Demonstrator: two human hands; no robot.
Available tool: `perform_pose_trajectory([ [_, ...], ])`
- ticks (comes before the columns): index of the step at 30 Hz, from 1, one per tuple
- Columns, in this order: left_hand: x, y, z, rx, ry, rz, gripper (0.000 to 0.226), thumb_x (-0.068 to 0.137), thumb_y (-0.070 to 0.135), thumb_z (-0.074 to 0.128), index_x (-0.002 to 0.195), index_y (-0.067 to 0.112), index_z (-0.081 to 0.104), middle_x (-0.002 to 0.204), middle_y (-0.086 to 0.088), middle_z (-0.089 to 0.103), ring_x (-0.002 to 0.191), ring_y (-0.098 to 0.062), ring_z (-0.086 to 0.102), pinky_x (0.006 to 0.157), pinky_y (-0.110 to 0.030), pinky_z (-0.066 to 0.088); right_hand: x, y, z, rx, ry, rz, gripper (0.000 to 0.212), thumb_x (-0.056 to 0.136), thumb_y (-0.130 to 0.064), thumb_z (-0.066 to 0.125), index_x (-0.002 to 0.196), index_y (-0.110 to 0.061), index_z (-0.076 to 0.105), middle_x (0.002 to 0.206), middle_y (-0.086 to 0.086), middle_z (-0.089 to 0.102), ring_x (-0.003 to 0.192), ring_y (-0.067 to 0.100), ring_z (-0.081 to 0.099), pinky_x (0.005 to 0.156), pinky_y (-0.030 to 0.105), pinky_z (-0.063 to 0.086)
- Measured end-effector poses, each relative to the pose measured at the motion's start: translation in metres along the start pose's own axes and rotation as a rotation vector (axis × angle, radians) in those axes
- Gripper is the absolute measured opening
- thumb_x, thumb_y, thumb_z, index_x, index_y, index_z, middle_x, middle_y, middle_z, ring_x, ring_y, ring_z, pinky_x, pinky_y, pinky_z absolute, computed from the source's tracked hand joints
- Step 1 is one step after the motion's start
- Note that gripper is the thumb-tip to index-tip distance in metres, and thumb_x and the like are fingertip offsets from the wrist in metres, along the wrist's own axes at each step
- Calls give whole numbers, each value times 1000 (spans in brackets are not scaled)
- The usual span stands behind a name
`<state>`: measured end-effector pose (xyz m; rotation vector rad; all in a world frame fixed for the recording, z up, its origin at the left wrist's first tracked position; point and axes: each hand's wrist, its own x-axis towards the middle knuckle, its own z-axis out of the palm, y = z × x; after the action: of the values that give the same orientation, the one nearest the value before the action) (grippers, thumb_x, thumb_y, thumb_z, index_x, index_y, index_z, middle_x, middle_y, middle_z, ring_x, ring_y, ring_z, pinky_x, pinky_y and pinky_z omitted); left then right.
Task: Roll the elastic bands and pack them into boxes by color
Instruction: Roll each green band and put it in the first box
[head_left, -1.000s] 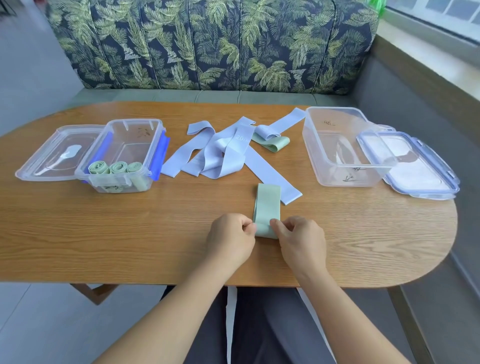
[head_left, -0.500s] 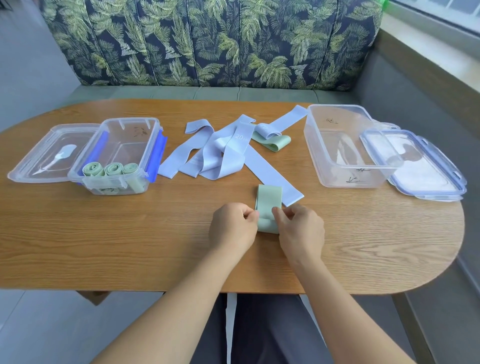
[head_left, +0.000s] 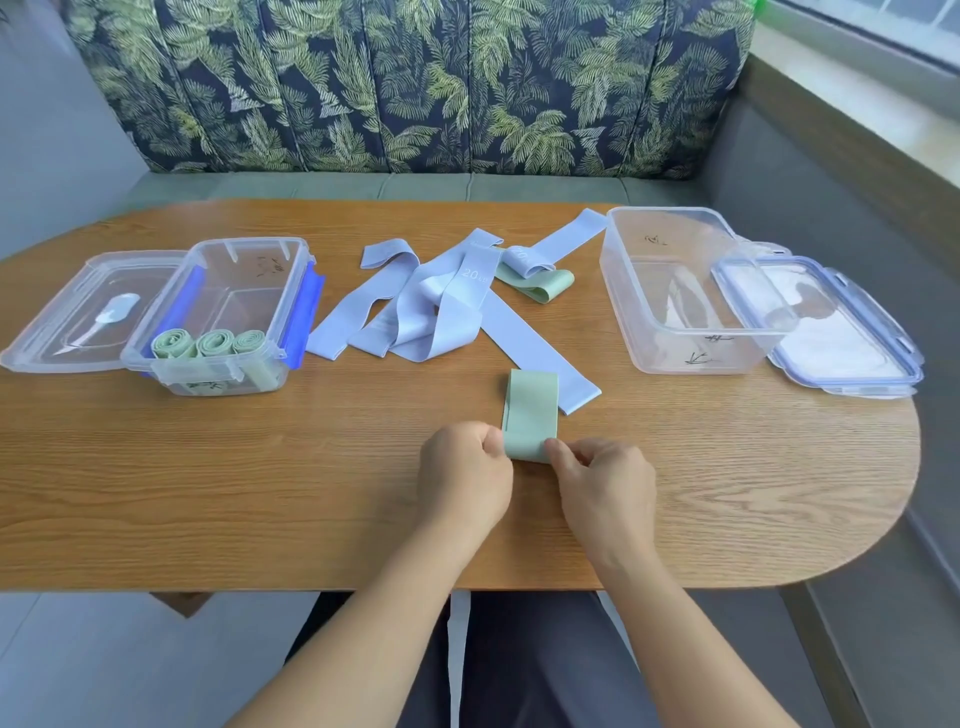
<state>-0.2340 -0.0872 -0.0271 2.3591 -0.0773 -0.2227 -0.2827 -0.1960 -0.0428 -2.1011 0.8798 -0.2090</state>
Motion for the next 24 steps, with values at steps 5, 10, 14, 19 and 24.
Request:
perform_pose_trajectory([
  [5, -17, 5, -1, -53, -51, 22, 31, 92, 1, 39, 95, 7, 69, 81, -7, 64, 78, -24, 56, 64, -29, 41, -5, 2, 5, -13, 1, -21, 23, 93, -33, 60, 83, -18, 76, 77, -2, 68, 73, 18, 60, 58, 28, 37],
  [10, -20, 7, -2, -12, -109, -8, 41, 90, 0, 39, 65, 31, 33, 73, 2, 49, 77, -19, 44, 67, -31, 41, -10, 9, 7, 31, 41, -62, 17, 92, -29, 63, 93, -20, 78, 93, -5, 67, 86, 16, 60, 68, 29, 40],
  [14, -20, 1, -1, 10, -98, 16, 33, 97, 8, 40, 98, 28, 67, 112, -2, 63, 100, -19, 54, 86, -31, 45, -6, 7, 4, -3, 26, -54, 22, 93, -32, 62, 83, -18, 76, 90, -8, 67, 79, 14, 56, 63, 28, 35],
  [19, -16, -4, -2, 131, -71, 91, 33, 100, 14, 40, 124, 15, 62, 118, -5, 59, 108, -22, 55, 89, -32, 46, -4, 3, -2, -103, -9, -72, 31, 93, -36, 59, 74, -14, 70, 75, -3, 66, 72, 19, 58, 59, 30, 39],
  [24, 2, -10, 4, 86, -67, 156, 34, 96, 25, 55, 129, 19, 58, 118, 0, 55, 111, -18, 55, 91, -31, 46, 7, -6, -9, -126, -50, 1, 35, 92, -41, 60, 69, -15, 68, 59, -1, 60, 65, 21, 58, 57, 29, 39],
])
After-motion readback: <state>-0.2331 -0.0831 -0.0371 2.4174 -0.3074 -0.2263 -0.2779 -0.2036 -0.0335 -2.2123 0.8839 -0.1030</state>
